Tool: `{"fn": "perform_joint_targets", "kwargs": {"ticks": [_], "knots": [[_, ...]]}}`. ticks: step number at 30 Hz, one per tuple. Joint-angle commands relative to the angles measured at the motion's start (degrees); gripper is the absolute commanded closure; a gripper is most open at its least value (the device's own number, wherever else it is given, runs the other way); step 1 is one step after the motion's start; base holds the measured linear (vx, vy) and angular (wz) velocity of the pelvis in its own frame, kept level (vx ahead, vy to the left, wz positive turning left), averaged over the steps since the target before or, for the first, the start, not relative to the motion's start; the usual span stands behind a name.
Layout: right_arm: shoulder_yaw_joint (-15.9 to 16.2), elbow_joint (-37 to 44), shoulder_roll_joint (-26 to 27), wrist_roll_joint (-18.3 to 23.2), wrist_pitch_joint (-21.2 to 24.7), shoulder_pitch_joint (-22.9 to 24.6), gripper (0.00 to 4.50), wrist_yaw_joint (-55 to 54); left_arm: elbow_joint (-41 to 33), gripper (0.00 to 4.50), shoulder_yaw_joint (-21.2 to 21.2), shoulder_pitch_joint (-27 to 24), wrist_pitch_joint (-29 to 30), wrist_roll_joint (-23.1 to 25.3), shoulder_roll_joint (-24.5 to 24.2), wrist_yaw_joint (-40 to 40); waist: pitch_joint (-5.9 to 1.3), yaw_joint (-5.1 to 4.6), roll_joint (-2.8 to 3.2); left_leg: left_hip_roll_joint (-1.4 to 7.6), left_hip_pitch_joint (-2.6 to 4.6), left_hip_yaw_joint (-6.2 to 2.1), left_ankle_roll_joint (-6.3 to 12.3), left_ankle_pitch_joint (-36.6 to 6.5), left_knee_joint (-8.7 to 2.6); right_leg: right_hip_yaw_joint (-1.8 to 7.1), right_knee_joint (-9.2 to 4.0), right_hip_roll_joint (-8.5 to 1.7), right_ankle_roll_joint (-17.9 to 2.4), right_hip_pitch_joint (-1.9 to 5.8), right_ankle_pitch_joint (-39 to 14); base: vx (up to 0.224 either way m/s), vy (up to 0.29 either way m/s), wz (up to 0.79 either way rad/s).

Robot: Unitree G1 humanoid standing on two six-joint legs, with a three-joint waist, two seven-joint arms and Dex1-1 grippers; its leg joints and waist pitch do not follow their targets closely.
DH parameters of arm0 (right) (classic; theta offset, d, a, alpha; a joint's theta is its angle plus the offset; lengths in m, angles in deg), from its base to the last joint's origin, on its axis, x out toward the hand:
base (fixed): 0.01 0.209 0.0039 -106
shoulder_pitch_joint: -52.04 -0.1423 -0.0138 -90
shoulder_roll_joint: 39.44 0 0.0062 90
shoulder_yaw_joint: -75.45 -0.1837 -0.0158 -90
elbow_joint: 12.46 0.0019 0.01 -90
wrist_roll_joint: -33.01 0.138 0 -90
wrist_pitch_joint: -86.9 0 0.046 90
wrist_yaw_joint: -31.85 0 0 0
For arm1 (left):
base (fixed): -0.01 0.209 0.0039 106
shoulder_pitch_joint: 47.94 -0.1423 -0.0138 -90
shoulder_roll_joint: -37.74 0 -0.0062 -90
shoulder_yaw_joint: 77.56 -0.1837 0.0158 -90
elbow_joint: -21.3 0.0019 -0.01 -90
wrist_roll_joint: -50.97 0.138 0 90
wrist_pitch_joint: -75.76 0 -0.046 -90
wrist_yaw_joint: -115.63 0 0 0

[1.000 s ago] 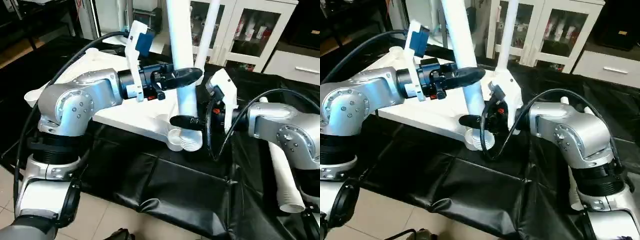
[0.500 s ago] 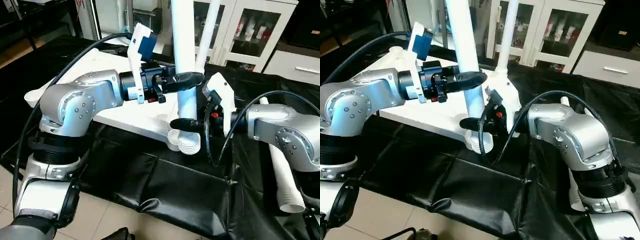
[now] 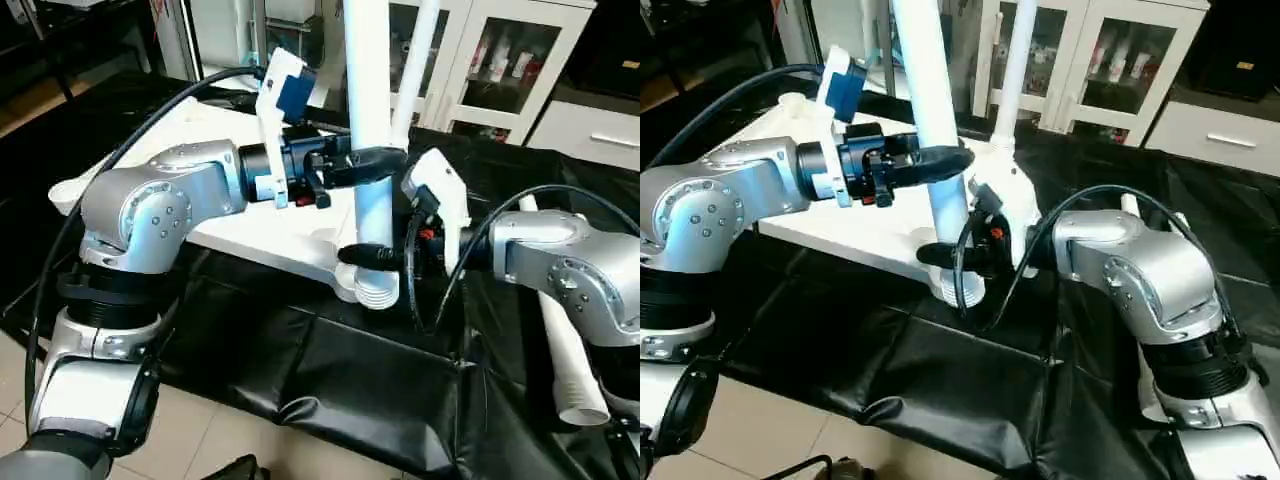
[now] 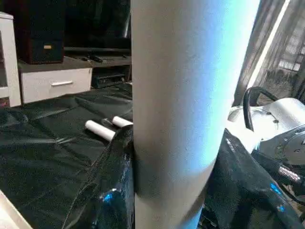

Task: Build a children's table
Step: Pick table leg

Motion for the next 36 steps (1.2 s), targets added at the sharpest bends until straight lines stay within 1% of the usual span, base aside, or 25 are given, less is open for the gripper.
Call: {"fn": "perform_joint_targets", "kwargs": {"ticks": [1,5,7,8,10,12,15,17,20,21,24,25,27,29,30,33,34,35,36], "knots": [[0.28,0.09,-0.53,-0.84,-0.12,0.77,1.45,0.14,-0.27,2.71,-0.29,2.01,-0.76,0.42,-0.47,-0.69,-4.28,0.16,0.06,0.41,1.06,0.12,-2.74,-7.61,-3.71,1.76,-3.41,-2.47,-11.30,3.15,-4.78,0.000,0.000,0.00],[0.49,0.32,-0.64,-0.92,0.15,0.95,1.45,0.22,-0.22,2.71,-0.28,2.04,-0.79,0.55,-0.42,-0.95,-4.31,0.15,-0.04,0.43,1.04,0.11,-2.74,-7.52,-3.71,1.75,-3.36,-2.46,-11.47,3.19,-4.13,0.000,0.000,0.00],[0.37,0.39,-0.51,-0.94,0.18,1.02,1.45,0.12,-0.22,2.71,-0.33,2.07,-0.81,0.64,-0.34,-1.09,-4.34,0.17,0.07,0.41,1.05,0.08,-2.76,-7.43,-3.70,1.72,-3.30,-2.44,-11.55,3.19,-3.93,0.000,0.000,0.00],[0.28,0.40,-0.43,-0.92,0.16,1.05,1.45,0.08,-0.27,2.71,-0.36,2.05,-0.77,0.66,-0.33,-1.19,-4.32,0.13,0.03,0.39,1.04,0.11,-2.74,-7.55,-3.70,1.74,-3.37,-2.45,-11.56,3.19,-4.03,0.000,0.000,0.00],[0.08,0.30,-0.29,-0.89,0.04,1.07,1.74,0.04,-0.33,2.71,-0.39,2.03,-0.68,0.72,-0.31,-1.39,-4.27,0.11,0.00,0.41,1.09,0.11,-2.78,-8.12,-3.73,1.75,-3.46,-2.47,-11.49,3.17,-4.90,0.000,0.000,0.00],[-0.04,0.19,-0.25,-0.86,-0.04,1.04,1.84,0.08,-0.34,2.71,-0.39,2.01,-0.65,0.75,-0.29,-1.46,-4.32,0.12,0.04,0.44,1.10,0.09,-2.81,-8.00,-3.73,1.74,-3.41,-2.47,-11.50,3.19,-4.76,0.000,0.000,0.00],[-0.24,0.11,-0.11,-0.77,-0.07,1.05,2.19,0.10,-0.39,2.71,-0.34,1.98,-0.56,0.76,-0.23,-1.60,-4.33,0.13,0.02,0.41,1.09,0.11,-2.64,-7.68,-3.69,1.74,-3.36,-2.43,-11.69,3.18,-3.96,0.000,0.000,0.00],[-0.35,0.07,0.10,-0.77,-0.10,1.12,2.24,0.15,-0.46,2.71,-0.30,1.95,-0.49,0.71,-0.15,-1.62,-4.32,0.15,0.03,0.43,1.09,0.10,-2.65,-7.79,-3.71,1.74,-3.36,-2.46,-11.71,3.18,-4.15,0.000,0.000,0.00],[-0.40,0.03,0.39,-0.85,-0.16,1.21,2.55,0.18,-0.60,2.71,-0.19,1.84,-0.38,0.63,-0.05,-1.70,-4.34,0.14,0.01,0.42,1.09,0.09,-2.65,-7.74,-3.70,1.74,-3.36,-2.46,-11.69,3.19,-4.19,0.000,0.000,0.00],[-0.38,0.05,0.47,-0.87,-0.19,1.25,2.57,0.14,-0.68,2.71,-0.16,1.76,-0.36,0.65,-0.06,-1.77,-4.31,0.16,-0.12,0.43,1.06,0.10,-2.59,-7.67,-3.72,1.74,-3.34,-2.48,-11.71,3.21,-4.21,0.000,0.000,0.00],[-0.51,0.02,0.70,-0.88,-0.32,1.36,2.60,-0.02,-0.77,2.71,-0.04,1.65,-0.23,0.63,-0.06,-1.90,-4.31,0.15,-0.02,0.45,1.10,0.11,-2.65,-7.95,-3.72,1.75,-3.40,-2.50,-11.61,3.14,-4.72,0.000,0.000,0.00],[-0.57,-0.02,0.81,-0.94,-0.43,1.38,2.61,-0.14,-0.80,2.71,0.01,1.62,-0.16,0.60,-0.12,-2.00,-4.34,0.17,0.04,0.43,1.10,0.09,-2.67,-7.63,-3.70,1.75,-3.34,-2.46,-11.67,3.15,-4.09,0.000,0.000,0.00],[-0.70,-0.12,0.95,-1.07,-0.65,1.40,2.62,-0.31,-0.73,2.71,0.09,1.56,-0.23,0.82,-0.15,-1.76,-4.35,0.17,-0.01,0.41,1.08,0.10,-2.63,-7.46,-3.69,1.74,-3.31,-2.45,-11.73,3.18,-3.70,0.000,0.000,0.00],[-0.83,-0.18,1.01,-1.20,-0.77,1.41,2.63,-0.34,-0.22,2.01,0.48,1.61,0.29,0.70,0.12,-1.04,-4.32,0.15,-0.04,0.40,1.04,0.09,-2.61,-7.48,-3.72,1.72,-3.30,-2.44,-11.75,3.20,-3.70,0.000,0.000,0.00],[-0.96,-0.29,1.02,-1.33,-0.91,1.39,2.63,-0.40,0.04,2.01,0.64,1.63,0.32,0.75,0.19,-0.79,-4.37,0.17,-0.01,0.43,1.10,0.09,-2.67,-7.52,-3.70,1.72,-3.28,-2.50,-11.78,3.19,-3.81,0.000,0.000,0.00],[-1.73,-1.13,1.34,-1.96,-1.47,1.16,2.63,-1.22,0.44,1.92,2.53,1.37,1.60,-1.26,0.90,-0.28,-4.35,0.19,-0.01,0.40,1.07,0.13,-2.72,-7.61,-3.67,1.74,-3.29,-2.51,-11.96,3.20,-3.83,0.000,0.000,0.00],[-2.47,-1.84,1.73,-2.26,-1.73,0.88,2.64,-2.05,0.32,1.67,2.96,1.13,1.85,-1.69,0.84,-0.28,-4.34,0.12,-0.10,0.32,1.00,0.17,-2.68,-7.53,-3.63,1.74,-3.30,-2.48,-12.06,3.18,-3.78,0.000,0.000,0.00],[-3.22,-2.56,2.12,-2.55,-2.02,0.56,2.64,-2.88,0.15,1.55,3.24,0.82,1.99,-1.93,0.70,-0.30,-4.39,0.12,-0.25,0.33,1.02,0.17,-2.58,-7.36,-3.64,1.73,-3.31,-2.49,-12.05,3.22,-3.87,0.000,0.000,0.00],[-3.22,-2.56,2.12,-2.55,-2.02,0.56,2.64,-2.88,0.15,1.55,3.24,0.82,1.99,-1.93,0.70,-0.30,-4.39,0.12,-0.25,0.33,1.02,0.17,-2.58,-7.36,-3.64,1.73,-3.31,-2.49,-12.05,3.22,-3.87,0.000,0.000,0.00]]}}
